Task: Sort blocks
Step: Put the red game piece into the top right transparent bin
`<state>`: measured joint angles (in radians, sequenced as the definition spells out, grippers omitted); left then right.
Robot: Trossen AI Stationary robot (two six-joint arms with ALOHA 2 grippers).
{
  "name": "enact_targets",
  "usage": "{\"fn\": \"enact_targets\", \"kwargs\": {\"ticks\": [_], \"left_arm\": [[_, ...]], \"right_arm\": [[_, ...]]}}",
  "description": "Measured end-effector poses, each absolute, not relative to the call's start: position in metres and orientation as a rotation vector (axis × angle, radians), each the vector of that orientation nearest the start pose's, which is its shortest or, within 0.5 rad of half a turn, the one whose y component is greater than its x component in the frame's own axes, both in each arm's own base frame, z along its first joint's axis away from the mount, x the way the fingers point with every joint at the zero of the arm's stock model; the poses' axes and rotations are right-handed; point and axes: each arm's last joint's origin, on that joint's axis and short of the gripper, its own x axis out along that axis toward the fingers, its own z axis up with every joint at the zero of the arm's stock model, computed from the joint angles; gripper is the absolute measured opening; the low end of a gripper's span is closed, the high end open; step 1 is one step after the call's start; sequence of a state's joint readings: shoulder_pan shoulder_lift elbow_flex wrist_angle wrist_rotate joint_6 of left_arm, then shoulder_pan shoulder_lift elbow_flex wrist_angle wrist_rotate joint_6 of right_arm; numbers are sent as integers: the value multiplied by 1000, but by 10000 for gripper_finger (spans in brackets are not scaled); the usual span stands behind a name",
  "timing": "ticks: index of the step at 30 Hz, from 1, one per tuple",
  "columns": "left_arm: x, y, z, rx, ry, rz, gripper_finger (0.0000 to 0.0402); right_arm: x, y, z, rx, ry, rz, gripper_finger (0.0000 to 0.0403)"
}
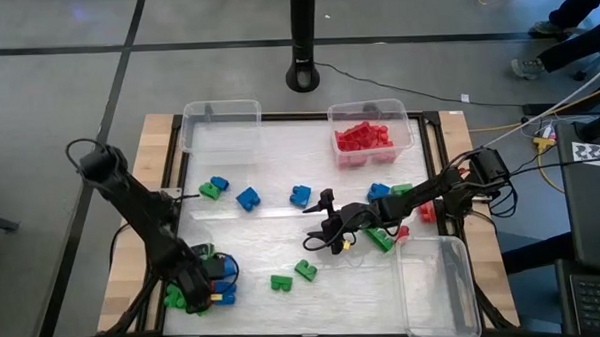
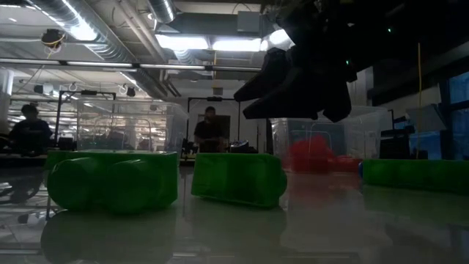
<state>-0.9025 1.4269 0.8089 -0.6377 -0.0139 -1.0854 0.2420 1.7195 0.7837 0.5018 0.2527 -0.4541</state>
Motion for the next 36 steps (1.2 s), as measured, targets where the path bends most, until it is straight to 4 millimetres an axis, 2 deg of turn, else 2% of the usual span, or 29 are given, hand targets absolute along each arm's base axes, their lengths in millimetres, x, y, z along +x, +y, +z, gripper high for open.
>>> {"fn": "enact_targets", "kwargs": {"ticks": [6, 14, 22, 25, 30, 36], "left_arm": [[154, -194, 172, -233, 1373, -66, 164], [155, -182, 167, -77, 1420, -18, 164], [161, -175, 166, -20, 1408, -31, 163], [162, -175, 166, -6, 1406, -40, 145], [162, -174, 166, 17, 1396, -33, 94], [165, -171, 166, 6, 1396, -20, 88]], "right_arm": [[331, 74, 163, -554, 418, 86, 325], [332, 74, 163, -553, 418, 86, 325], [332, 74, 163, -553, 419, 85, 325], [332, 74, 163, -553, 419, 86, 325], [332, 74, 163, -553, 420, 86, 325], [331, 74, 163, -553, 419, 86, 325]]}}
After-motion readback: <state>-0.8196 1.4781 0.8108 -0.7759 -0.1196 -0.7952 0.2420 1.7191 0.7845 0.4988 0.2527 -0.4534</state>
